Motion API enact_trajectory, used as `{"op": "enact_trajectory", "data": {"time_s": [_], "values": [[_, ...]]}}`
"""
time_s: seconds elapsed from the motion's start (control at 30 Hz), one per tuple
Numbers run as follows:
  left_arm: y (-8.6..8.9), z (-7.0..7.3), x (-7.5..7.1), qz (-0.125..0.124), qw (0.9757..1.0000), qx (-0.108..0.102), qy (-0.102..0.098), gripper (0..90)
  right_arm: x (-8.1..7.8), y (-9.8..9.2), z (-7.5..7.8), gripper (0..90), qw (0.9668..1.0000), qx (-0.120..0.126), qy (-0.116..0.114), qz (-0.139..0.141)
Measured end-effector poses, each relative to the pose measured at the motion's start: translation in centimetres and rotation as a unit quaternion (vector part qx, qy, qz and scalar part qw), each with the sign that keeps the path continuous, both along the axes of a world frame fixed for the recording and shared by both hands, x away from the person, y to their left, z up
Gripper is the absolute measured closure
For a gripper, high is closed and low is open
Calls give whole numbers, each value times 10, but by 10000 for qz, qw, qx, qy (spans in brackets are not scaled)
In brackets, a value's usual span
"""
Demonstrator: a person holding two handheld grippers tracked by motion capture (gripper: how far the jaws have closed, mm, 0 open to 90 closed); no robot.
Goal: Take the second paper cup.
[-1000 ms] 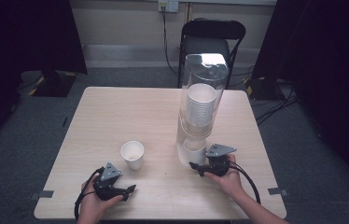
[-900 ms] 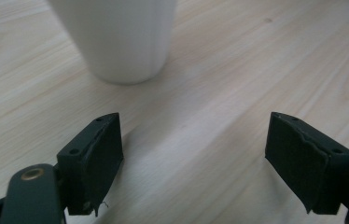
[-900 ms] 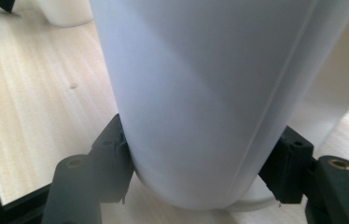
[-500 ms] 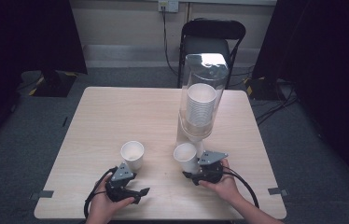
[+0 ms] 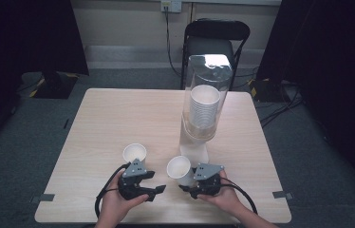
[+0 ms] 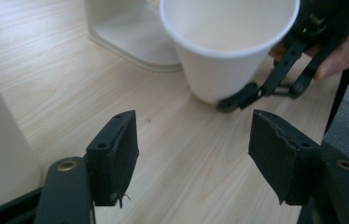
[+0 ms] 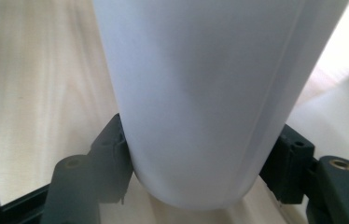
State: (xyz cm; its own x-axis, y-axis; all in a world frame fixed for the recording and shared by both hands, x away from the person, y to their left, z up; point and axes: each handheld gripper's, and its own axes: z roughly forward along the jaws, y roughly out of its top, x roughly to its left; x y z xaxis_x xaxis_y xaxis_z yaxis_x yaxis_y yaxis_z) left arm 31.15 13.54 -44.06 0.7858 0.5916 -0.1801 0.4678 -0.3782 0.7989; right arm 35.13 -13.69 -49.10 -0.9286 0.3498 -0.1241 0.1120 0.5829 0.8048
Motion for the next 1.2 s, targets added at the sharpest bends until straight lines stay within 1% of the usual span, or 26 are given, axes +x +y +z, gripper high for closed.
{"op": "enact_trajectory", "data": {"time_s": [0.03, 0.07, 0.1, 0.13, 0.17, 0.2, 0.27, 0.3, 0.33, 0.43, 0.6, 0.63, 0.77, 0.87, 1.0, 1.1, 1.13, 1.17, 1.2], "values": [[-2, 1, 0, -14, 10000, -33, 5, 333, -1, 2, 0, 355, 10000, -5, 13, 55], [-3, 1, 0, -33, 10000, -55, -47, 333, -2, 3, 0, 355, 10000, -4, 13, 69], [-4, 2, 0, -57, 10000, -36, -40, 334, -2, 5, 0, 355, 9999, -2, 27, 98], [-5, 1, 0, -56, 9999, -89, -37, 337, -3, 6, 0, 354, 9999, 30, 49, 118], [-6, 2, 0, -52, 9999, -104, -37, 339, -3, 7, 1, 353, 9999, 42, 87, 124], [-6, 2, 1, -45, 9999, -110, -33, 340, -3, 9, 0, 353, 9998, 52, 105, 187], [-6, 2, 1, -33, 9999, -128, -46, 340, -4, 14, 0, 352, 9996, -11, 90, 259], [-7, 2, 1, -55, 9999, -105, -15, 342, -5, 16, -1, 351, 9996, -35, 96, 267], [-7, 2, 1, -57, 9999, -114, -14, 343, -4, 18, -1, 351, 9994, -15, 107, 316], [-8, 2, 1, -99, 9999, -85, -54, 367, -3, 22, -2, 347, 9995, 4, 151, 292], [-7, 1, 3, -97, 9999, -41, -47, 369, -3, 26, -2, 335, 9996, 10, 109, 259], [-7, 1, 3, -103, 9999, -48, -47, 371, -3, 26, -2, 334, 9995, 5, 180, 266], [-9, 0, 3, -128, 9999, -44, -73, 388, -3, 27, -4, 294, 9995, -15, 223, 243], [-9, 0, 3, -126, 9999, -26, -76, 390, -2, 26, -3, 274, 9995, 19, 218, 219], [-7, -2, 3, -150, 9999, 62, -38, 381, 1, 21, -1, 247, 9994, 24, 292, 159], [-7, -4, 2, -181, 9998, 124, -40, 354, 2, 16, 1, 206, 9992, 43, 380, 127], [-5, -5, 1, -208, 9996, 213, -35, 343, 3, 13, 3, 193, 9991, 40, 392, 132], [-4, -6, 0, -235, 9995, 209, -61, 328, 3, 9, 5, 186, 9991, 74, 416, 100], [-3, -7, -1, -275, 9993, 229, -44, 314, 3, 4, 7, 177, 9990, 104, 436, 44]]}}
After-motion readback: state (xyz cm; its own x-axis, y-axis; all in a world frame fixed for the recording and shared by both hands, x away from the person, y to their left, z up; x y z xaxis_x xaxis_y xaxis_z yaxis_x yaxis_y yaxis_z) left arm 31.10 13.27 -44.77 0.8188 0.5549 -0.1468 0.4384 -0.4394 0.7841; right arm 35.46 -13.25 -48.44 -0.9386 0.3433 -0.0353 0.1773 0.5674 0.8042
